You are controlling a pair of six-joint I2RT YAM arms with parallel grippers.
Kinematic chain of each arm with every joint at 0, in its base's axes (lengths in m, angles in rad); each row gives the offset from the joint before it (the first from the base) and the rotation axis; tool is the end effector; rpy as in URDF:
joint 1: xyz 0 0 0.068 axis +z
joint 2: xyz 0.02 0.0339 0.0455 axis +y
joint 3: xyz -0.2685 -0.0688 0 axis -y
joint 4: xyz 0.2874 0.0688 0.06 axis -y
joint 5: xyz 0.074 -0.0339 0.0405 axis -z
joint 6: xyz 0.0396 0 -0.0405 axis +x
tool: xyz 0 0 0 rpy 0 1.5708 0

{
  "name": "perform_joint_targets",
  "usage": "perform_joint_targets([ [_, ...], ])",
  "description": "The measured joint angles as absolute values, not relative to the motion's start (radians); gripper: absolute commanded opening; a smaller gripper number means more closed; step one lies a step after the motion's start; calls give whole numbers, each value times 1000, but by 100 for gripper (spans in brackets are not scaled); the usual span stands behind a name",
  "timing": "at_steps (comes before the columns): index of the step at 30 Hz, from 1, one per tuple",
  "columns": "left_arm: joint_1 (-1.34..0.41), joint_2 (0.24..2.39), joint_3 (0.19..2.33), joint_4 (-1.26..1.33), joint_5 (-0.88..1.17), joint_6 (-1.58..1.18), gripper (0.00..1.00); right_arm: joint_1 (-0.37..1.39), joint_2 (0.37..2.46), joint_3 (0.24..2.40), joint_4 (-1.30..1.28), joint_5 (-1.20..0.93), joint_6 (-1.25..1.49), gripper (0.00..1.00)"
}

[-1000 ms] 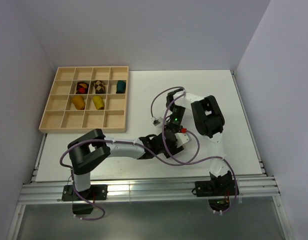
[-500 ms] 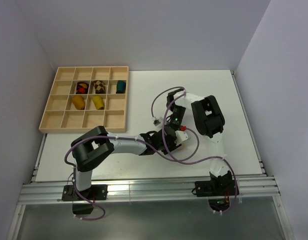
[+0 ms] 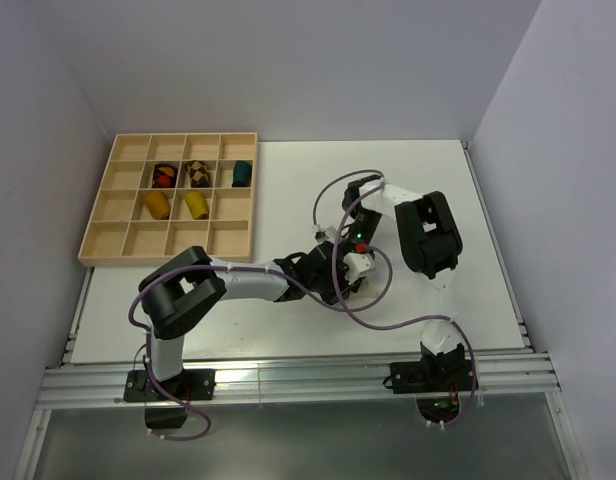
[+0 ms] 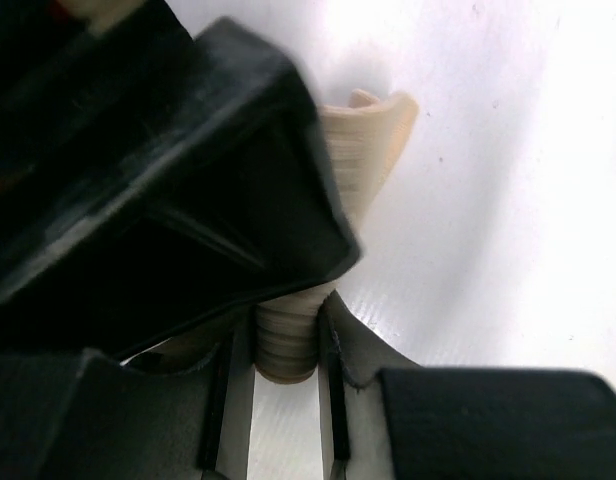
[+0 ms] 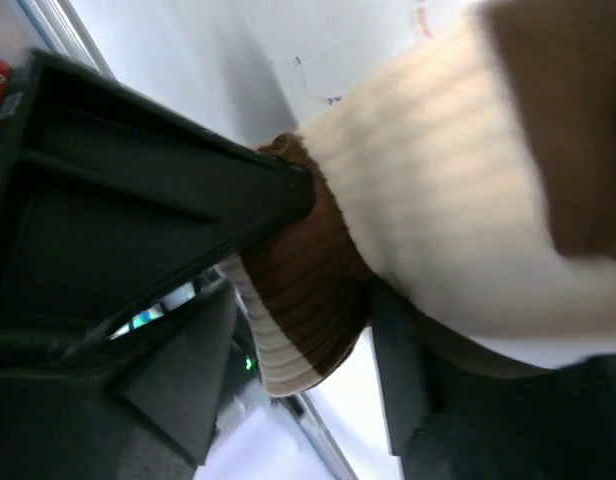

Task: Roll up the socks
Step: Roll the sock at the center of the board.

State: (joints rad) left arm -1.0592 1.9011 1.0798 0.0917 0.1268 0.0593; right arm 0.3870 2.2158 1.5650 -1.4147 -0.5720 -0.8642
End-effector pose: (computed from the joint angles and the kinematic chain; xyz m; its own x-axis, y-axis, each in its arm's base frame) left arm 0.2068 -0.3785 0.1225 -0.2718 0.6041 -0.7491 0.9289 0.3683 -0.0400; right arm 0.3581 0.1691 0.1072 -0.4688 -0.8816 -0.0541 -0.6714 0.3159 0.6704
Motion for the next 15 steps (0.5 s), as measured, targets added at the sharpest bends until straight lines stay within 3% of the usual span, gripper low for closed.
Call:
perform_joint_targets([
  [15,-908,1924,1058,153,466,-81,0,79,1852,1381,-962,-677,-672,68],
])
